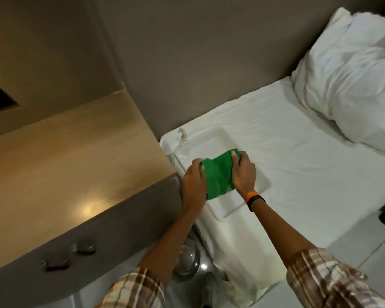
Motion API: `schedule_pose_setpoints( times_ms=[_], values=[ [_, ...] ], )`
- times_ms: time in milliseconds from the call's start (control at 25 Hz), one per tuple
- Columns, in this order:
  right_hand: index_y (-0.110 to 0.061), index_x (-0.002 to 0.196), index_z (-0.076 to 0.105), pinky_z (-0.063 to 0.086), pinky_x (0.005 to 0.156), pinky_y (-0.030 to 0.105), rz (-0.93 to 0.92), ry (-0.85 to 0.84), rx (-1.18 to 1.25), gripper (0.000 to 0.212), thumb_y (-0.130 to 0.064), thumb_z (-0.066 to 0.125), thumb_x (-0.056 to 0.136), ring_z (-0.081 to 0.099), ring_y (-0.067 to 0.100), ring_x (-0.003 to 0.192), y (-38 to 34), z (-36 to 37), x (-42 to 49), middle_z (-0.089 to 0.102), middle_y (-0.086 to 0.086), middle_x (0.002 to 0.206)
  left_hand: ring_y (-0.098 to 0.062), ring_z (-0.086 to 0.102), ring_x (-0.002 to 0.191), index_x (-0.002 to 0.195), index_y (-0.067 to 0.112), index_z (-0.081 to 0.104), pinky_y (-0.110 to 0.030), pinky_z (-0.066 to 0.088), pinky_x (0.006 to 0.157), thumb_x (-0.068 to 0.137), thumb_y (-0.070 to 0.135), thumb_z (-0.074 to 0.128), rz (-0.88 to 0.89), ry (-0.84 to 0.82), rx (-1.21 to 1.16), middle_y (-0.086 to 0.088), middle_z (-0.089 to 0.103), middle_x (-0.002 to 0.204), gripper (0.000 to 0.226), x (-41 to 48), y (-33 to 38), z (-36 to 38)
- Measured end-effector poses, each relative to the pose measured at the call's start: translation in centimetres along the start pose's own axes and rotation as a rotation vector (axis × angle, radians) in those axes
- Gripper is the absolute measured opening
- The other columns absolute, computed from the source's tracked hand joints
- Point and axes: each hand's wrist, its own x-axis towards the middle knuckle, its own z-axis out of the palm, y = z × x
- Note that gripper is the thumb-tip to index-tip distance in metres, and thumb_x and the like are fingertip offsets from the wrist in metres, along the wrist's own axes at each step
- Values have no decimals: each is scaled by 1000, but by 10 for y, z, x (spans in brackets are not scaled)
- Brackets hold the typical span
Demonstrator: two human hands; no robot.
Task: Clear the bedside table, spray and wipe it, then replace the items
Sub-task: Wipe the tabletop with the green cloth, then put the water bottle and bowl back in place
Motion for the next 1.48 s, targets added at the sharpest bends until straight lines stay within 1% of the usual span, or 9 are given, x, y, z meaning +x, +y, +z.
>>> schedule_pose_setpoints(
  times_ms=[120,200,320,440,560,760,880,1160,1480],
  values=[
    [-17,120,46,37,57,35,3,-33,-132,26,-39,42,108,57,24,60,69,20,38,56,-2,63,-29,63,93,118,10,62,-16,35,70,106,31,46,-183,-55,51,-20,70,108,29,11,-52,64],
    [-21,120,37,39,57,35,-33,-46,-206,19,-36,40,108,53,23,54,106,35,56,52,-2,57,-40,65,90,109,5,64,-38,44,71,106,34,46,-177,-47,143,-25,70,97,34,19,-80,101],
    [-22,121,38,44,63,36,-79,-96,-313,16,-31,40,107,59,26,63,161,58,79,62,4,75,-42,66,84,93,3,60,-44,46,65,108,35,40,-135,-56,241,-22,71,85,41,31,-110,162],
    [-19,130,43,51,69,39,-119,-164,-472,30,-36,45,106,60,33,95,198,75,91,55,12,111,-36,61,100,110,5,54,-41,44,71,106,37,39,-175,-211,368,-19,63,111,36,42,-129,207],
    [-21,146,39,50,89,49,-122,-226,-775,52,-50,44,103,41,34,127,219,85,94,42,15,136,-34,45,120,130,12,46,-43,45,85,103,37,45,-31,-279,553,-17,47,134,36,43,-142,231],
    [-19,157,30,21,120,60,-259,-225,-978,64,-56,32,105,13,36,156,214,81,92,17,15,168,-39,5,154,158,13,15,-59,14,122,106,48,30,139,-331,727,-20,11,166,65,44,-146,229],
    [-17,158,29,8,128,58,-338,-163,-941,68,-58,32,104,5,34,159,179,58,81,13,15,170,-36,3,155,158,10,17,-56,8,124,105,50,31,295,-254,737,-19,13,167,68,48,-117,191],
    [-10,156,34,15,128,54,-634,36,-721,82,-67,27,98,14,31,159,-36,-11,44,22,14,169,-34,16,154,155,5,29,-50,19,124,101,39,45,468,-6,728,-18,26,163,66,71,29,-7],
    [-8,159,27,12,129,54,-956,-32,-591,101,-82,21,91,14,31,159,-214,51,-47,21,15,169,-26,-1,156,157,7,18,-50,9,126,101,55,31,274,294,843,-14,17,167,75,67,9,-234]
  ],
)
